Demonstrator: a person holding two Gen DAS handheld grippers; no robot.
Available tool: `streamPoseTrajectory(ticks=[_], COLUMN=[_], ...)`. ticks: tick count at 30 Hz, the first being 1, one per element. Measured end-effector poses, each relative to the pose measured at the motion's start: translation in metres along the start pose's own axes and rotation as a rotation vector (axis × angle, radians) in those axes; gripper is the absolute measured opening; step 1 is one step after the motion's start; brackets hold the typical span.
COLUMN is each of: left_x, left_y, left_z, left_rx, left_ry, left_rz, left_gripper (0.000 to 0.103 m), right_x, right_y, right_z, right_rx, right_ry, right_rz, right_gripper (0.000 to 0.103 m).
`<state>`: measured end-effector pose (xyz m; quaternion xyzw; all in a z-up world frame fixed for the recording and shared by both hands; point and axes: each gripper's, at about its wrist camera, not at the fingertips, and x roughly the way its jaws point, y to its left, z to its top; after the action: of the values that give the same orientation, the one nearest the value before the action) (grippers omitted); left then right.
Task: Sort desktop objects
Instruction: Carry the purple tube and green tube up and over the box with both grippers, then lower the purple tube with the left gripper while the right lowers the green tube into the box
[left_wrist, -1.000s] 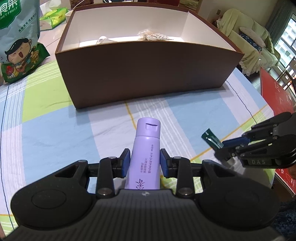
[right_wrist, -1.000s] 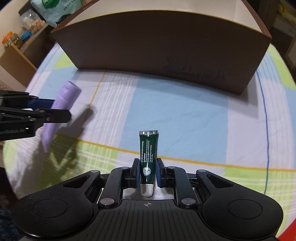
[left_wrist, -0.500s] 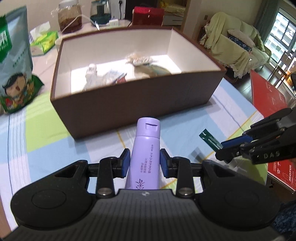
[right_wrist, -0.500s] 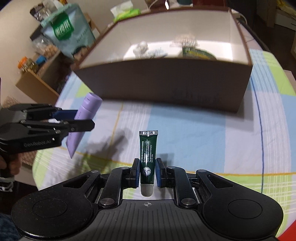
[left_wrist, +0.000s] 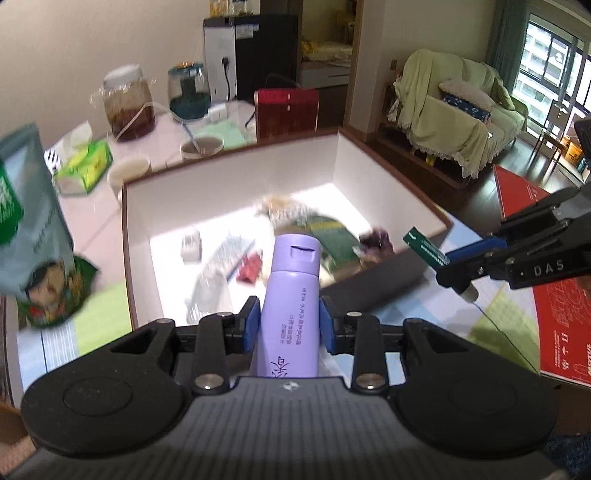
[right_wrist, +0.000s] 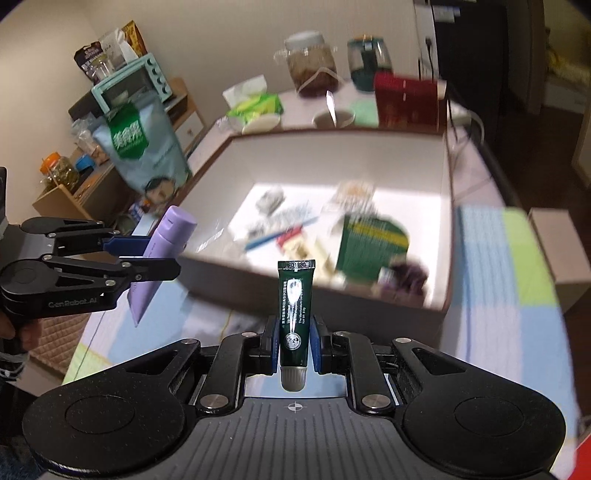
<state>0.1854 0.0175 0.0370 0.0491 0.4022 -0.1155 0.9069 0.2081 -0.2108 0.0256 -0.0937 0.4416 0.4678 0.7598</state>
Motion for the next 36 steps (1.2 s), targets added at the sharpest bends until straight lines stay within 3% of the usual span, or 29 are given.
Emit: streamPoseTrajectory(ticks=[9,16,24,36], left_x=[0.025,0.068,0.131,0.197], left_y=[0.02,0.034,0.047,0.055], left_z=[0.06,0.088,0.103,0.11], left_rx=[0.046,0.061,0.081,0.076], left_ry=[-0.021,0.041,0.132,0.216], left_rz=[0.0,-0.013,0.011,0.029], left_gripper=[0.029,0.029,0.029,0.029], right_x=[0.015,0.057,0.117,0.173], right_y=[-0.017,-0.039,-0.06,-0.074], right_z=[0.057,0.094,0.12,0.135], right_rx=[-0.122,-0.225,-0.352,-0.482], right_ry=[-0.03,0.04,0.141,0.226], right_rz=[-0.077,-0.131,-0.155,-0.2], right_gripper=[0.016,0.016,0.016,0.016])
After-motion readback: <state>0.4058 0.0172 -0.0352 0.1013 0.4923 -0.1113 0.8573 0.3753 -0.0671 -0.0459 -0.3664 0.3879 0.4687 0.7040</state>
